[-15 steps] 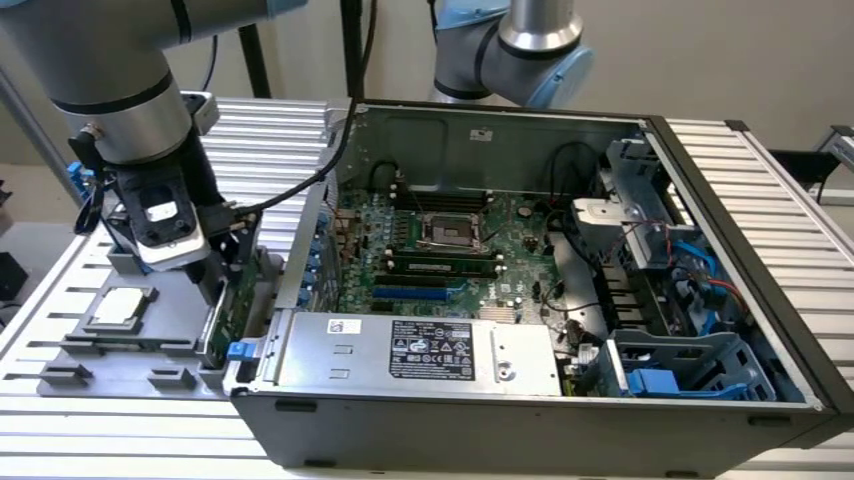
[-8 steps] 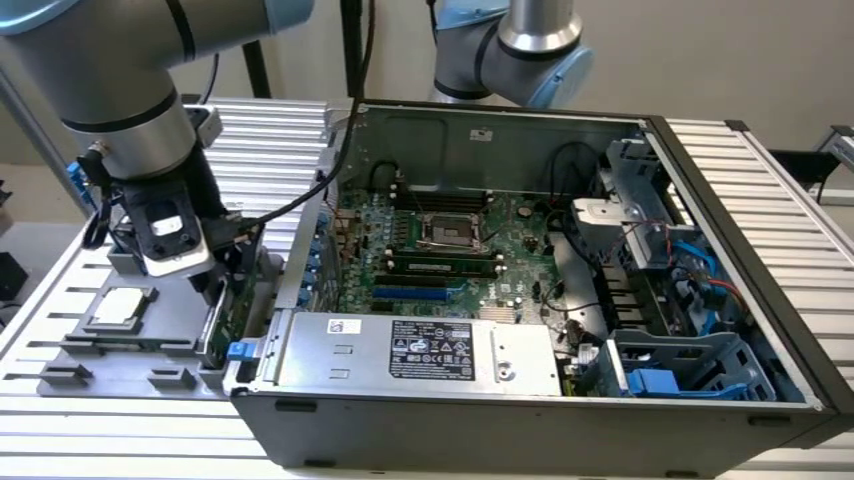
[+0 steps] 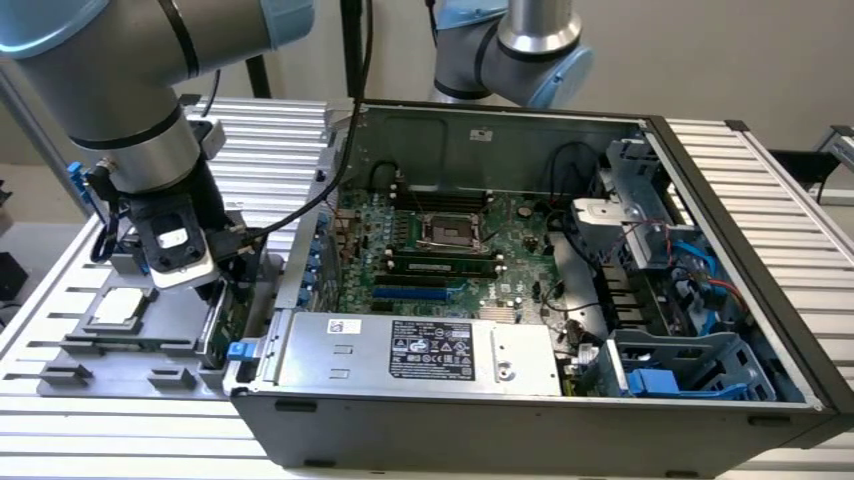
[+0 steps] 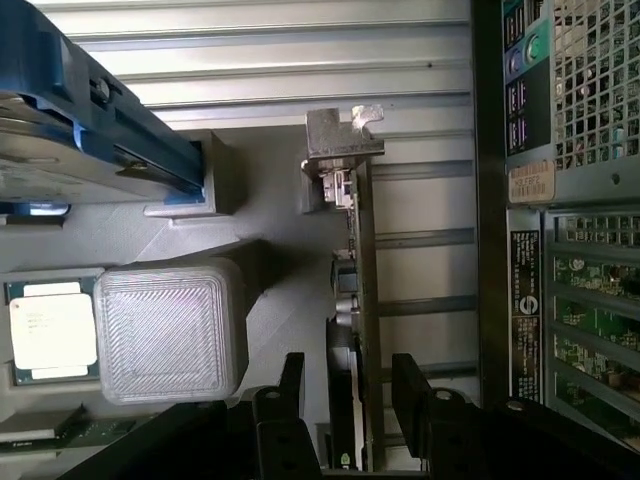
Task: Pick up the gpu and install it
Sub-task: 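Pick up the gpu and move the gpu toward the slot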
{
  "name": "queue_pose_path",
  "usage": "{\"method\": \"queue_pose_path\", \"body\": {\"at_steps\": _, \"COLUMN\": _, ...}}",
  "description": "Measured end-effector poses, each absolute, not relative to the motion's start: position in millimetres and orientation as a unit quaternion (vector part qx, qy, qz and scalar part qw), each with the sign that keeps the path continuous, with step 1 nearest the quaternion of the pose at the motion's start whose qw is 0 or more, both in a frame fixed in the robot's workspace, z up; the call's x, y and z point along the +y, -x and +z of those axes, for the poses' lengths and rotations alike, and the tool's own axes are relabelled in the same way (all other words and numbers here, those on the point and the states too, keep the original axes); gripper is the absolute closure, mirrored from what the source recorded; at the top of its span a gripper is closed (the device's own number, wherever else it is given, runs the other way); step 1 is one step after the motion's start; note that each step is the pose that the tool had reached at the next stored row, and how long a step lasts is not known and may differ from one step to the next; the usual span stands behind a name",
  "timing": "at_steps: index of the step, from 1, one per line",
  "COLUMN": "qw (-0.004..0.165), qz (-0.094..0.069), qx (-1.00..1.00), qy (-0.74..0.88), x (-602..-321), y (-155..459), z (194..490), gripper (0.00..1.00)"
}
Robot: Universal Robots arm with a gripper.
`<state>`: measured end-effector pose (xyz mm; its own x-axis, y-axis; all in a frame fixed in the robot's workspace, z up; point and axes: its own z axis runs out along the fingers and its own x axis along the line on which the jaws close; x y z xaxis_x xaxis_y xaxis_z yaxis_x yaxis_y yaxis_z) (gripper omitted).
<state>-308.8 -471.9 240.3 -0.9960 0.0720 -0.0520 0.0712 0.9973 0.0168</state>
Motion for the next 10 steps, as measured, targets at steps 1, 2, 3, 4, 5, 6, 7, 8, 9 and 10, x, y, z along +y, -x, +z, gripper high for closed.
{"method": "queue_pose_path", "body": {"at_steps": 1, "qw": 0.026, "qz": 0.007, "qx": 0.999, "qy": -0.036, "x": -471.9, "y": 308.8, "z": 240.3, "gripper": 0.52}}
{"method": "queue_pose_path", "body": {"at_steps": 2, "qw": 0.026, "qz": 0.007, "qx": 0.999, "qy": -0.036, "x": -471.9, "y": 308.8, "z": 240.3, "gripper": 0.52}}
{"method": "queue_pose_path", "body": {"at_steps": 3, "qw": 0.026, "qz": 0.008, "qx": 0.999, "qy": -0.036, "x": -471.9, "y": 308.9, "z": 240.2, "gripper": 0.52}}
{"method": "queue_pose_path", "body": {"at_steps": 4, "qw": 0.026, "qz": 0.008, "qx": 0.999, "qy": -0.036, "x": -471.9, "y": 308.9, "z": 240.1, "gripper": 0.52}}
{"method": "queue_pose_path", "body": {"at_steps": 5, "qw": 0.026, "qz": 0.008, "qx": 0.999, "qy": -0.036, "x": -472.0, "y": 309.0, "z": 239.8, "gripper": 0.52}}
{"method": "queue_pose_path", "body": {"at_steps": 6, "qw": 0.026, "qz": 0.007, "qx": 0.999, "qy": -0.037, "x": -472.0, "y": 309.0, "z": 239.6, "gripper": 0.52}}
{"method": "queue_pose_path", "body": {"at_steps": 7, "qw": 0.026, "qz": 0.007, "qx": 0.999, "qy": -0.037, "x": -472.0, "y": 309.1, "z": 239.3, "gripper": 0.52}}
{"method": "queue_pose_path", "body": {"at_steps": 8, "qw": 0.026, "qz": 0.007, "qx": 0.999, "qy": -0.037, "x": -472.0, "y": 309.2, "z": 239.0, "gripper": 0.52}}
{"method": "queue_pose_path", "body": {"at_steps": 9, "qw": 0.026, "qz": 0.007, "qx": 0.999, "qy": -0.038, "x": -472.0, "y": 309.2, "z": 238.7, "gripper": 0.52}}
{"method": "queue_pose_path", "body": {"at_steps": 10, "qw": 0.026, "qz": 0.007, "qx": 0.999, "qy": -0.038, "x": -472.0, "y": 309.3, "z": 238.5, "gripper": 0.52}}
